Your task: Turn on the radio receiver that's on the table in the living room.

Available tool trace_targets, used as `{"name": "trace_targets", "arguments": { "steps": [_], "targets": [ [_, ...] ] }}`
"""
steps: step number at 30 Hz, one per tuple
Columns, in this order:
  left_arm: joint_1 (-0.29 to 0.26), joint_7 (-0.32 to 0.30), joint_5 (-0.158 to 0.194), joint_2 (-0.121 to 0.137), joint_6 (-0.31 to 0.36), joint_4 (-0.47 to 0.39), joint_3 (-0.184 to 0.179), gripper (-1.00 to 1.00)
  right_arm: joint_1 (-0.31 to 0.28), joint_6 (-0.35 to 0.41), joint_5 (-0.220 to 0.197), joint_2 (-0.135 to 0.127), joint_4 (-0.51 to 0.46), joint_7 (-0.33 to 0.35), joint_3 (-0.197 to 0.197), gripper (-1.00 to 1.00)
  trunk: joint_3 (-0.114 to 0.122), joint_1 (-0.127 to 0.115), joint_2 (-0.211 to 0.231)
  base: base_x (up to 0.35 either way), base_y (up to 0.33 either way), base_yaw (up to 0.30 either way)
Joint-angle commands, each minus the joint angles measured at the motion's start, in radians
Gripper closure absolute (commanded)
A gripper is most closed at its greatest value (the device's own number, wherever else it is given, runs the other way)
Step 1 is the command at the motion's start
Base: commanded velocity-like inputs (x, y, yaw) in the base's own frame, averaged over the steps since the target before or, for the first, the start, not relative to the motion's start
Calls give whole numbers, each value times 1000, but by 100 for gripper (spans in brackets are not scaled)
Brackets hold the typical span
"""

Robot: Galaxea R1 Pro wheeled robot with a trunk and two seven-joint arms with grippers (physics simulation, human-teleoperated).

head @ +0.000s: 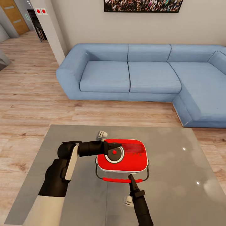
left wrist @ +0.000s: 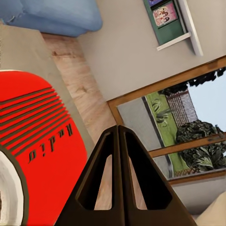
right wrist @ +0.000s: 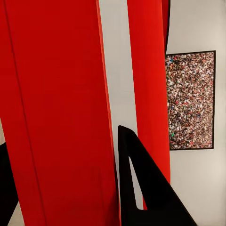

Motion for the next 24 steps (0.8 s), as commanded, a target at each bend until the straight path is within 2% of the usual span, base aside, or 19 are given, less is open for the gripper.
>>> {"name": "trace_targets", "arguments": {
  "steps": [1, 6, 14, 24],
  "targets": [
    [0, 0, 0, 1, 0, 0, 0, 100, 0, 3, 5, -1, -1, -1, 0, 100, 0, 0, 0, 0, 0, 0],
    [0, 0, -2, 4, 0, 4, 0, 100, 0, 0, 4, -6, -1, 0, -2, 100, 0, 0, 0, 0, 0, 0],
    [0, 0, -63, 1, 0, 19, 1, 100, 0, -9, -26, -13, -1, 1, -4, 100, 0, 0, 0, 0, 0, 0],
    [0, 0, -71, 1, 0, 47, 0, 100, 0, -9, -32, -14, 0, 0, -2, 100, 0, 0, 0, 0, 0, 0]
  ]
}}
